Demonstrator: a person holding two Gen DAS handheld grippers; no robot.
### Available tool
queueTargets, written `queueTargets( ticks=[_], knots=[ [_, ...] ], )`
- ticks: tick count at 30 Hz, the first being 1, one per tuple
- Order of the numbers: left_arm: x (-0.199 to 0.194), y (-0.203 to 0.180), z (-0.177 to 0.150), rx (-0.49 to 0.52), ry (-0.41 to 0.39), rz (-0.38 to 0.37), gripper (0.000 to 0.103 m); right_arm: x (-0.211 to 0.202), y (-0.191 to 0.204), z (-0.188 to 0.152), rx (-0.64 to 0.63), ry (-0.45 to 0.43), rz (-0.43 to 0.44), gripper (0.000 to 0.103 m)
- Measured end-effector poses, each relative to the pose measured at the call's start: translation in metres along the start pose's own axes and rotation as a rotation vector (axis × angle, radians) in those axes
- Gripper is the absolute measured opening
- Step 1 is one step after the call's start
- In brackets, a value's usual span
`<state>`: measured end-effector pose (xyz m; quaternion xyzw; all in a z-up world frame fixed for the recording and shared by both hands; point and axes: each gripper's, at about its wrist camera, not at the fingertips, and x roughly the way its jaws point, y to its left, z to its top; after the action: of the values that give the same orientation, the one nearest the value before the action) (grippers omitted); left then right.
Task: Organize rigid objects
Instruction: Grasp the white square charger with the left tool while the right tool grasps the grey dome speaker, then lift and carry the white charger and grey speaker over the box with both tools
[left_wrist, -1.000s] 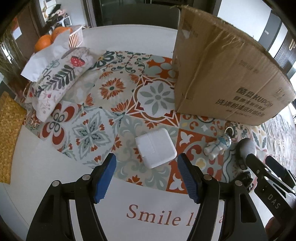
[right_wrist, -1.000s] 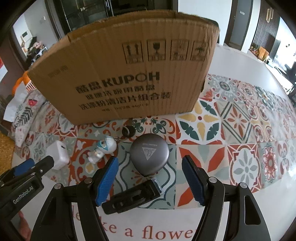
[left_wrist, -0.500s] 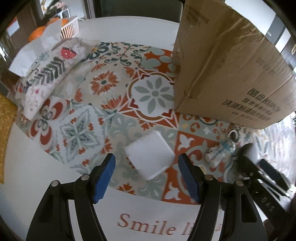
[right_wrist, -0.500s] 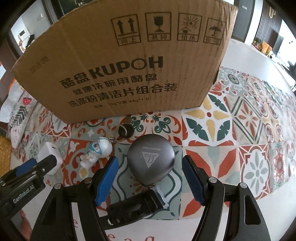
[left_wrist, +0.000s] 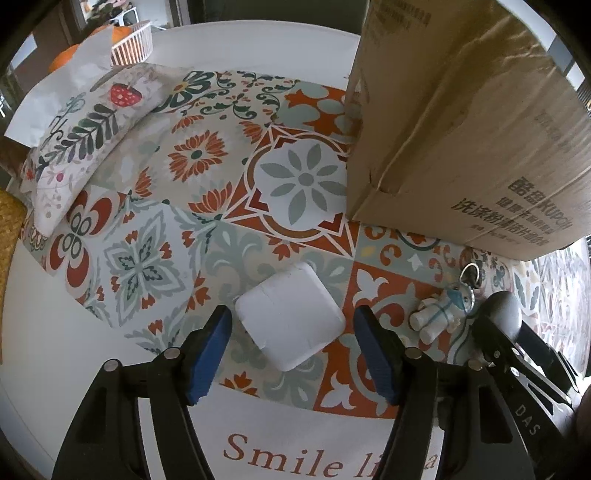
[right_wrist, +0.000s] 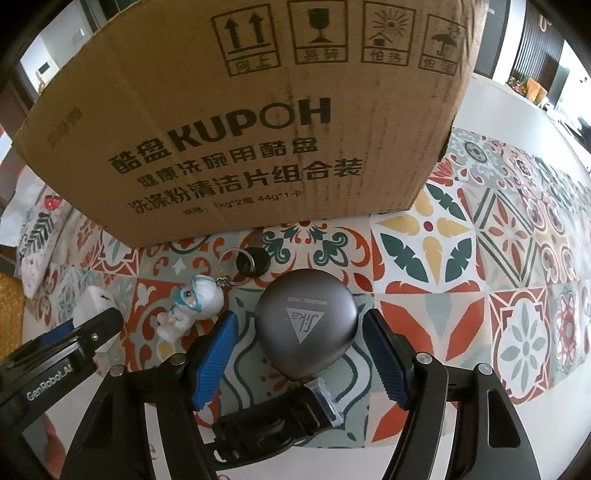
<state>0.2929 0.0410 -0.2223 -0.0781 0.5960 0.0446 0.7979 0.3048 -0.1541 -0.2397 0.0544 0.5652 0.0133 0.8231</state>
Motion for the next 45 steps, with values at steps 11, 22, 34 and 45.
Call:
queueTargets(
  ticks=[11, 22, 34, 45],
  knots=[
    [0.008, -0.001, -0.001, 0.031, -0.022, 0.010, 0.056, 0.015, 0.009, -0.009, -0.019, -0.001, -0.011, 0.057],
    [-0.001, 0.001, -0.015, 0.061, -0.054, 0.003, 0.056, 0.006, 0.008, -0.036, -0.029, -0.016, -0.009, 0.057],
    [-0.022, -0.008, -0.026, 0.112, -0.110, 0.002, 0.056, -0.017, -0.004, -0.051, -0.016, -0.064, 0.010, 0.057],
    [-0.049, -0.010, -0.031, 0.134, -0.182, -0.019, 0.056, -0.052, -0.016, -0.051, -0.027, -0.124, 0.010, 0.057]
  ],
)
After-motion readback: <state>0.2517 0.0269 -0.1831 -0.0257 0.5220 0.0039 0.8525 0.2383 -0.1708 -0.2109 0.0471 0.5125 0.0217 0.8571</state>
